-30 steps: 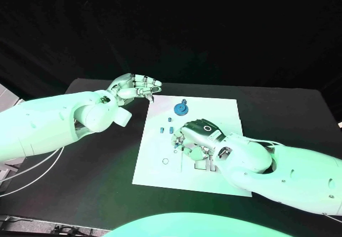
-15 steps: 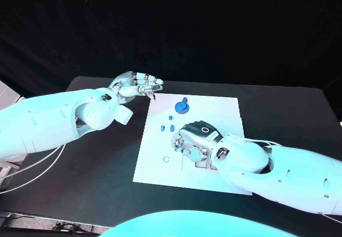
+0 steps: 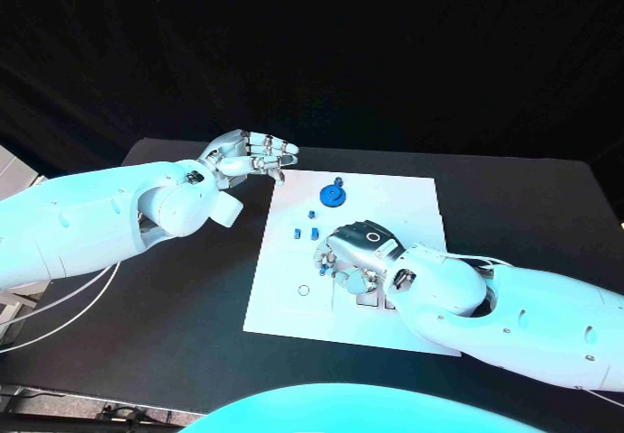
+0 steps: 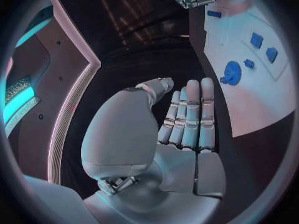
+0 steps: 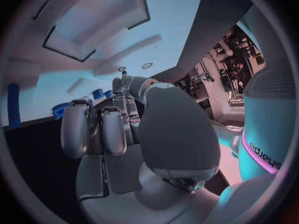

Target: Assemble the parts on the task board

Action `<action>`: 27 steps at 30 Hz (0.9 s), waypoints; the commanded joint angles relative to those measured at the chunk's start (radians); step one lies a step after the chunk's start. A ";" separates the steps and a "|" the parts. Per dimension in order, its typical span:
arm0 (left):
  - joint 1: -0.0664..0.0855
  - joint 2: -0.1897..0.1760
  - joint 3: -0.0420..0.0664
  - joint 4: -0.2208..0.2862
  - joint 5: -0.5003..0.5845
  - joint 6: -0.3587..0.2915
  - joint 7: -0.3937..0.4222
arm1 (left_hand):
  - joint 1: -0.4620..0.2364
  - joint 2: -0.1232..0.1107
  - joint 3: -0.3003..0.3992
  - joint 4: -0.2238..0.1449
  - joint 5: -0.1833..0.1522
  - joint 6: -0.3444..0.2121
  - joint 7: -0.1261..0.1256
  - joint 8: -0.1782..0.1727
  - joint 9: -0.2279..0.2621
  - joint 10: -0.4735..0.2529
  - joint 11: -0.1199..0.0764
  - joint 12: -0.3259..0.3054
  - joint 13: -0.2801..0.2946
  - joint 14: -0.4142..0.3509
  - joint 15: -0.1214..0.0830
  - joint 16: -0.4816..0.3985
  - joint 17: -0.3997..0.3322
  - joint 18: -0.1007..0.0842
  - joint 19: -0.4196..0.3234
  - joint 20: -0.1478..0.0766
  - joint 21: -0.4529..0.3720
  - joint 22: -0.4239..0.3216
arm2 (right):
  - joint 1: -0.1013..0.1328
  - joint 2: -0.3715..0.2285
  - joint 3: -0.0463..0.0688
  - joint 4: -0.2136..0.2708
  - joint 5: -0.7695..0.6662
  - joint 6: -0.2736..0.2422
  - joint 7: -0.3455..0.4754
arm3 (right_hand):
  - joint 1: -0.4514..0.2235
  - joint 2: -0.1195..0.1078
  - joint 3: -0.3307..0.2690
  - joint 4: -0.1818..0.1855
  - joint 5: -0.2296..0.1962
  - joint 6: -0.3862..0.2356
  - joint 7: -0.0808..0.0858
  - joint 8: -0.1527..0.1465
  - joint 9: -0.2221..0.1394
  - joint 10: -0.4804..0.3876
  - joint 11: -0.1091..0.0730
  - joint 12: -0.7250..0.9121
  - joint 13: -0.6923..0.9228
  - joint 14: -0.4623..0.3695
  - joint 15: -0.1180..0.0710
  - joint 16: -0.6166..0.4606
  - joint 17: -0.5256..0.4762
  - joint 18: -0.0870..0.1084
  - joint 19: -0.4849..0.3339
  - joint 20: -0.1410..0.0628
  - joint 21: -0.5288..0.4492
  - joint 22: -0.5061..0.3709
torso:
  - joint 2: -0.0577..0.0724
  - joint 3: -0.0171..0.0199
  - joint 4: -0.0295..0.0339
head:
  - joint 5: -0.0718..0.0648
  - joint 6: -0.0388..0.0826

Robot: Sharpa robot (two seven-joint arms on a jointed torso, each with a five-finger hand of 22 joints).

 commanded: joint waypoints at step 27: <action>0.000 0.000 0.001 0.002 0.007 0.034 -0.002 | 0.009 0.001 -0.007 0.002 0.006 -0.010 0.017 -0.007 -0.001 -0.007 0.000 -0.006 -0.002 -0.001 0.004 0.000 0.001 0.013 0.003 0.003 -0.005 -0.001 | -0.003 0.024 -0.005 -0.017 -0.027 0.074 -0.032 | -0.001 0.012 0.006 -0.004 0.001 0.002 0.007 0.007 0.003 0.023 -0.022 0.004 0.002 0.044 -0.006 0.004 0.001 -0.005 0.015 -0.004 -0.004 0.160 | 0.000 -0.0003 -0.0002 | 0.005 -0.006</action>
